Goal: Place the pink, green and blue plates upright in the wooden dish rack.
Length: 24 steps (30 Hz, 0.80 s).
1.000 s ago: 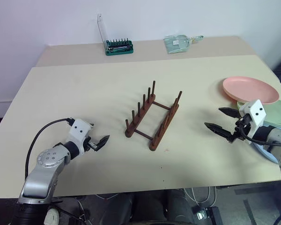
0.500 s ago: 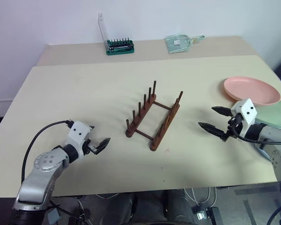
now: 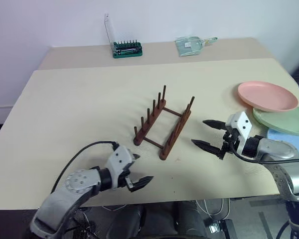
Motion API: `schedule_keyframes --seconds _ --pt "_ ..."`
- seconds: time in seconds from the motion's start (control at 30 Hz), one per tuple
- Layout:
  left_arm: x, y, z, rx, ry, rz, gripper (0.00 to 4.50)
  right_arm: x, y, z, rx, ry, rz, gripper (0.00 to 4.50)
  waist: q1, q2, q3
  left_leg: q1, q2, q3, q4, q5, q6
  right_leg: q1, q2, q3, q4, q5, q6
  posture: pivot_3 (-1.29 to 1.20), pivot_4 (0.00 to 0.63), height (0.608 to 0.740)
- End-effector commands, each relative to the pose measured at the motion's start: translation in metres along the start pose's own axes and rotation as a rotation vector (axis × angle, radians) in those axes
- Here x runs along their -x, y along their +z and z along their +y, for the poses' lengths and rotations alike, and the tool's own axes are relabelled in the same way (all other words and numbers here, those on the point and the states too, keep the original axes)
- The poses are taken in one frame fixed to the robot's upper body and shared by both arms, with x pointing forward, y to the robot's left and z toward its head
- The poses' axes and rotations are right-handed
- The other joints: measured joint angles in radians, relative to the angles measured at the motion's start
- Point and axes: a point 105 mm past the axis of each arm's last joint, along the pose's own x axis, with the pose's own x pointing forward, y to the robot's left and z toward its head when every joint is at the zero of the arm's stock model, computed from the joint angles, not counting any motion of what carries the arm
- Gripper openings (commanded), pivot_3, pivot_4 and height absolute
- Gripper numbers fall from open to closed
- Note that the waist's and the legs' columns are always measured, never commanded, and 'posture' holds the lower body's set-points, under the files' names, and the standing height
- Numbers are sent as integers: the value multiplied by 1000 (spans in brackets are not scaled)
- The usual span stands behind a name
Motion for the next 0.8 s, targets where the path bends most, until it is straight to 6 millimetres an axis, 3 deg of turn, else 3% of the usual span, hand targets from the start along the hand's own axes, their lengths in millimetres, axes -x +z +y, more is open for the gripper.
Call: schedule_keyframes --seconds 0.03,0.23,0.5,0.63,0.8 --pt "-21 -1 2 -14 79 16 4465 -3 14 8 34 18 -34 4500 -1 0 0 0 0 0 0 0 0 0 0 0 0 0 0 0 150 738" --pt "-48 -6 11 48 234 37 4465 -12 16 12 29 42 -50 4500 0 -1 0 1 0 0 1 0 0 1 1 0 0 0 1 0 150 738" --pt "-44 -2 39 14 341 19 780 -15 12 22 19 72 -56 4500 2 0 0 2 0 0 1 0 0 2 1 0 0 0 1 0 150 738" --pt "-46 3 45 -85 281 15 760 -8 4 22 17 54 -20 4500 -1 0 0 2 1 0 1 0 -1 2 1 0 0 0 1 0 150 738" --pt "-54 20 56 -230 51 -52 760 7 -13 23 0 30 50 4500 6 0 0 1 0 0 1 4 -6 1 1 0 0 1 1 0 150 738"
